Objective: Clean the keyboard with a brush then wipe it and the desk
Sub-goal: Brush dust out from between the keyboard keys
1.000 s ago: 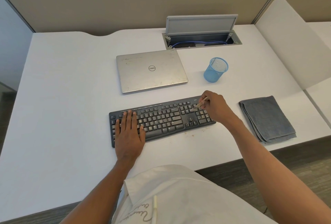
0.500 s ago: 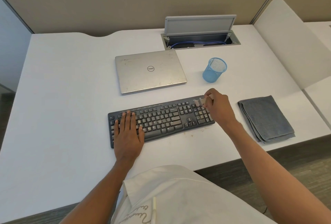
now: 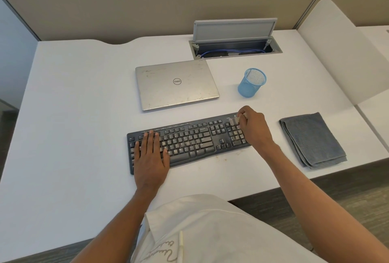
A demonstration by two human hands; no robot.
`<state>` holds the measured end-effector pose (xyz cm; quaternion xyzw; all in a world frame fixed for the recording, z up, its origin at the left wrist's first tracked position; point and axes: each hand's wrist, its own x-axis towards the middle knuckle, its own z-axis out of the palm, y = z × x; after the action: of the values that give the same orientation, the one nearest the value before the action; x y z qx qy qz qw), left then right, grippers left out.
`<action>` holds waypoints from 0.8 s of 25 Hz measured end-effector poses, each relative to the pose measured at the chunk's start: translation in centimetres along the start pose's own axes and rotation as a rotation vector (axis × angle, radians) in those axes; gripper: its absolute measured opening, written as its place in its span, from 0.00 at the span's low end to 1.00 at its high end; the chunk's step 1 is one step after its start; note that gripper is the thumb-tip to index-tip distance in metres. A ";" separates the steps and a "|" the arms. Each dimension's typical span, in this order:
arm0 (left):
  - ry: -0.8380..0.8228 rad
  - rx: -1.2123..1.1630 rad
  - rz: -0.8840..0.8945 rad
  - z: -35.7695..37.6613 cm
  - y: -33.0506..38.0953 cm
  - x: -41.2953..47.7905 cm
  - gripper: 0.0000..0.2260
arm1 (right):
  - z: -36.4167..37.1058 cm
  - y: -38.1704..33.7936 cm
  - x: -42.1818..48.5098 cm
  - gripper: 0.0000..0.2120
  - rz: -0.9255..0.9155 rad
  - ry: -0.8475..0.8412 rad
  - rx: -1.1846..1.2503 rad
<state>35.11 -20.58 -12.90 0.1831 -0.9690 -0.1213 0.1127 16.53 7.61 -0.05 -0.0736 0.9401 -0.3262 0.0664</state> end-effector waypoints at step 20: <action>0.001 -0.019 0.011 0.1 -0.1 0.0 0.28 | -1.0 0.8 0.7 0.08 0.043 -0.042 -0.182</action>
<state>35.16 -20.68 -13.03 0.1770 -0.9688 -0.1296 0.1156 15.56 8.67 0.16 -0.0658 0.9656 -0.2364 0.0861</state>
